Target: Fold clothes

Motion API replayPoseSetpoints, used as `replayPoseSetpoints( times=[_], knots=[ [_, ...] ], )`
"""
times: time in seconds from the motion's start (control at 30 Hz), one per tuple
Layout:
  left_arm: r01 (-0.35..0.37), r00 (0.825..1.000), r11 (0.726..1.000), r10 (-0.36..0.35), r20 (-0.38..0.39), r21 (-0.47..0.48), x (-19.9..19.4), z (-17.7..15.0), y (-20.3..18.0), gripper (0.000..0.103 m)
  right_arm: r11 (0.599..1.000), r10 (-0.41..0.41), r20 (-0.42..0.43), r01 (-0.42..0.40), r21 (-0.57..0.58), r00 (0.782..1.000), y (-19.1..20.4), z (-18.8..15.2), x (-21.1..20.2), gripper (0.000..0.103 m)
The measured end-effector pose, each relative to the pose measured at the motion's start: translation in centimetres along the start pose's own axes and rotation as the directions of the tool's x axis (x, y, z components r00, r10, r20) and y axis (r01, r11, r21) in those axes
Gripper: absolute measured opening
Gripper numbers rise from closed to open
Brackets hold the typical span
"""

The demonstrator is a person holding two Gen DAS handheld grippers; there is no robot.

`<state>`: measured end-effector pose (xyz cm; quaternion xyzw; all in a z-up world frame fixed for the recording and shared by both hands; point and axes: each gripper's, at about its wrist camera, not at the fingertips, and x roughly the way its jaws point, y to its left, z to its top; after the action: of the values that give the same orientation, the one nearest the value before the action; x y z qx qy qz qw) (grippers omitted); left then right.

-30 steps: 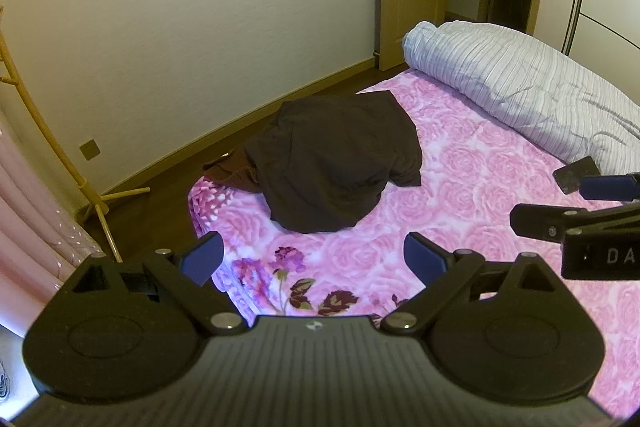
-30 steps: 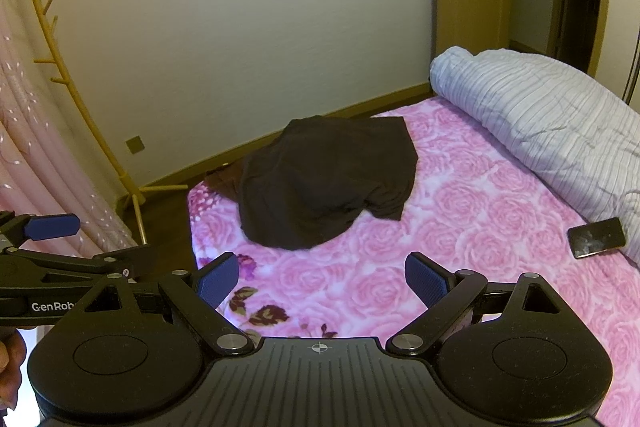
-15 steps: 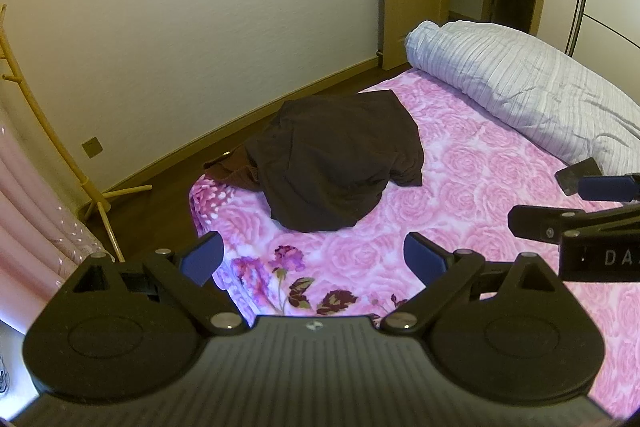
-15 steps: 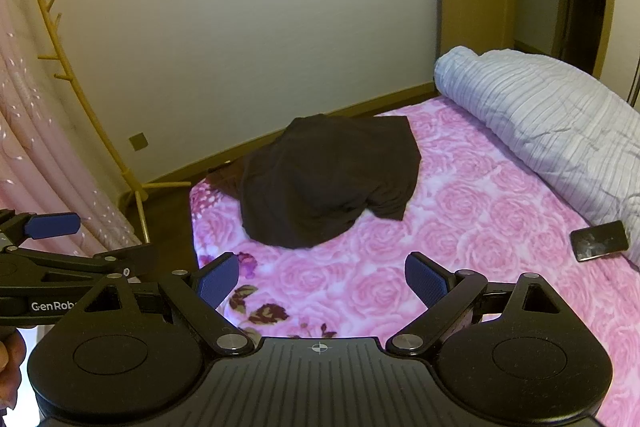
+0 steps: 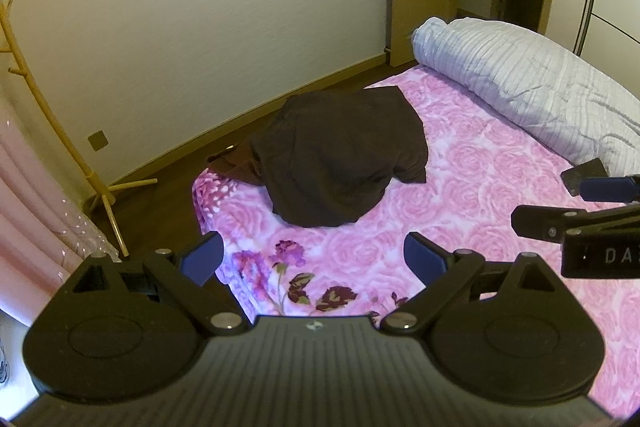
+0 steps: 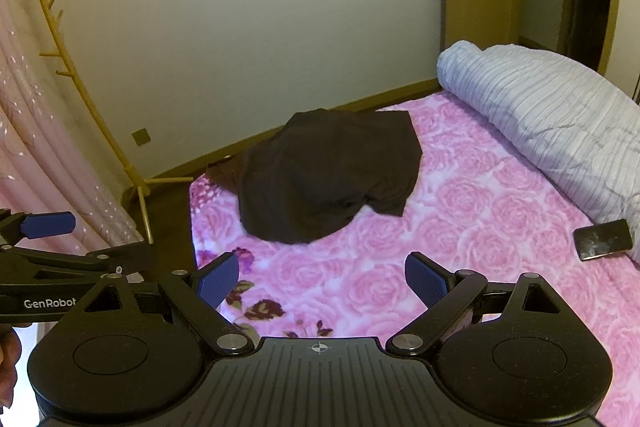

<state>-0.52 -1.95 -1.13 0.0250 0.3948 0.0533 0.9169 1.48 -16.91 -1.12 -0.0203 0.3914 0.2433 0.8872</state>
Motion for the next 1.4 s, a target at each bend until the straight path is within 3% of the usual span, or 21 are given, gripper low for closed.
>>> replayPoseSetpoints(
  times=[0.3, 0.47, 0.6, 0.73, 0.93, 1.2, 1.4],
  knots=[
    [-0.022, 1.0, 1.0, 0.022, -0.012, 0.0, 0.2, -0.3, -0.8, 0.095, 1.0, 0.022, -0.009, -0.022, 0.001, 1.0, -1.1, -0.1, 0.6, 0.093],
    [-0.001, 1.0, 1.0, 0.001, -0.016, 0.001, 0.7, -0.3, -0.8, 0.095, 0.999, 0.034, -0.014, -0.034, 0.001, 0.999, -1.8, -0.2, 1.2, 0.093],
    [0.024, 0.999, 1.0, -0.023, -0.023, 0.003, 2.5, 0.0, 0.3, 0.095, 0.999, 0.049, -0.023, -0.05, -0.017, 0.999, -2.1, 0.1, 2.4, 0.093],
    [0.019, 0.999, 0.999, -0.018, -0.03, 0.04, 5.8, 0.6, 2.2, 0.095, 0.998, 0.011, -0.035, -0.013, -0.066, 0.999, -2.4, 0.6, 4.5, 0.093],
    [0.059, 0.998, 0.995, -0.057, -0.03, 0.077, 14.3, 2.7, 7.0, 0.094, 0.998, -0.036, -0.058, 0.033, -0.057, 0.998, -3.5, 2.6, 10.4, 0.093],
    [0.163, 0.984, 0.973, -0.148, -0.103, 0.164, 31.9, 7.8, 10.9, 0.094, 0.991, -0.017, -0.143, -0.003, -0.136, 0.99, -2.7, 8.5, 25.2, 0.092],
    [0.306, 0.944, 0.928, -0.267, -0.194, 0.212, 44.2, 9.6, 11.5, 0.083, 0.953, -0.01, -0.205, -0.052, -0.297, 0.979, -1.2, 10.4, 38.8, 0.092]
  ],
)
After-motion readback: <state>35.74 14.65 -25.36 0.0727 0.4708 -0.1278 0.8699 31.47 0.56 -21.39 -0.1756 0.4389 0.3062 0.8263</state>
